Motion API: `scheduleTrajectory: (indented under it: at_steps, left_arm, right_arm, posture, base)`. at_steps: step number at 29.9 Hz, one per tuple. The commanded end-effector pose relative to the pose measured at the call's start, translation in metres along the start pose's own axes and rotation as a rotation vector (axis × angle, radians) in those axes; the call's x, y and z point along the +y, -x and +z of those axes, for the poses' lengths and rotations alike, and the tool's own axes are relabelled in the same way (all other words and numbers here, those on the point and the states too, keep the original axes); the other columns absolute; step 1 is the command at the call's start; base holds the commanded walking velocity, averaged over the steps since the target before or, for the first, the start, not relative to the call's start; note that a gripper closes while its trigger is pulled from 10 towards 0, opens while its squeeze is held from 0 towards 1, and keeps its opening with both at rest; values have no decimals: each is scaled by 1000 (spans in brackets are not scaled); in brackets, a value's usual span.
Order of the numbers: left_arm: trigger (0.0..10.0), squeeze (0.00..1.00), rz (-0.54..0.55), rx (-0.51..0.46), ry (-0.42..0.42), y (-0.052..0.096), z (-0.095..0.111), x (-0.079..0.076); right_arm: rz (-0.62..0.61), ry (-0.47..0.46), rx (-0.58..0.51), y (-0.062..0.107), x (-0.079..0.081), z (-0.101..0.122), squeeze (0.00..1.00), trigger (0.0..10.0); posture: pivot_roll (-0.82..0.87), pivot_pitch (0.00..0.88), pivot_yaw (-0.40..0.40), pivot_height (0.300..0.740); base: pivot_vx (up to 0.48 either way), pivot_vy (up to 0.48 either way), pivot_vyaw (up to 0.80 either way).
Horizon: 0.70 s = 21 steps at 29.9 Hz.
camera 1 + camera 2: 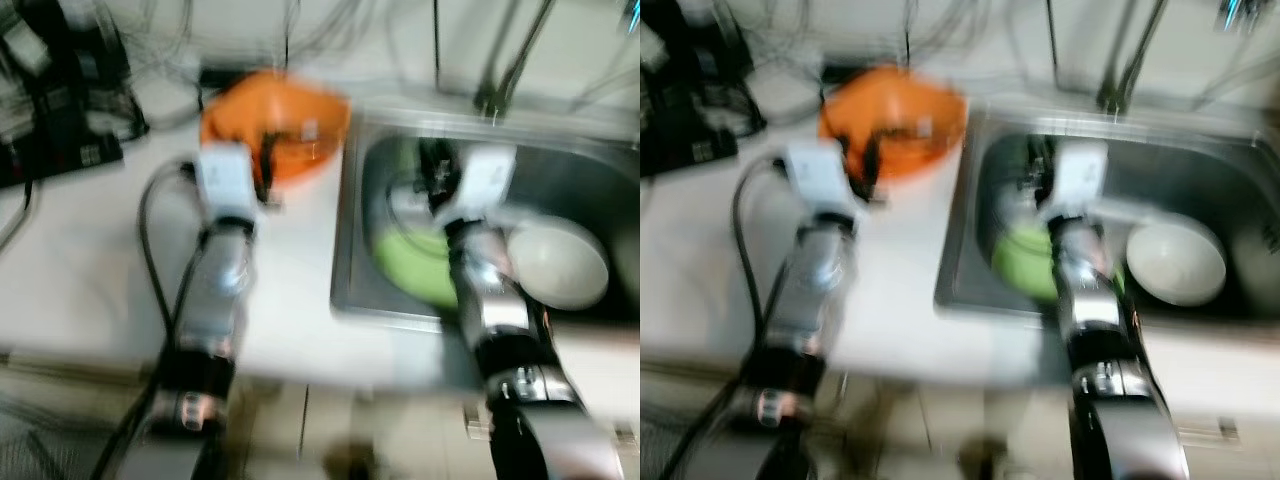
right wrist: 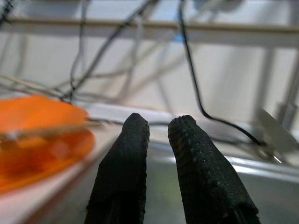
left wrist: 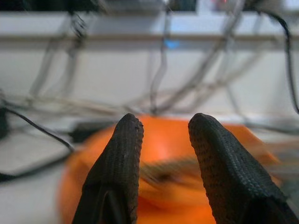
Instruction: Kitchen organization
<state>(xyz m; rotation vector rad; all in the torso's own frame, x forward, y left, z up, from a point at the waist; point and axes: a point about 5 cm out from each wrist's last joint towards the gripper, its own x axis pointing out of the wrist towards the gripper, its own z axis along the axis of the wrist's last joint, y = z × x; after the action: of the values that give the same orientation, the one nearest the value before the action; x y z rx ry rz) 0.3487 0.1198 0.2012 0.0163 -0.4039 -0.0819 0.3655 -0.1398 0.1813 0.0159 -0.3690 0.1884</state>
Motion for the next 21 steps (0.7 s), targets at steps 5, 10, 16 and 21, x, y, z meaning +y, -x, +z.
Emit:
scheduleTrajectory:
  at_steps: [5,10,16,21]
  left_arm:
    - [10000,0,25,-5,1,1,2,9]
    - [10000,0,-17,-29,2,1,13,4]
    - [10000,0,-25,-32,27,-1,28,9]
    - [10000,0,-56,10,53,-8,47,12]
  right_arm:
    - [21,-22,4,-1,10,-1,0,10000]
    - [21,-22,4,0,9,-1,0,10000]
    - [23,-23,9,0,11,-3,0,10000]
    - [27,-26,10,-1,12,-3,0,10000]
  posture:
    - [91,99,-21,740]
    - [91,101,-20,740]
    - [99,102,-21,740]
    - [105,101,-22,740]
  base:
    - [0,0,0]
    - [0,0,0]
    - [0,0,0]
    - [0,0,0]
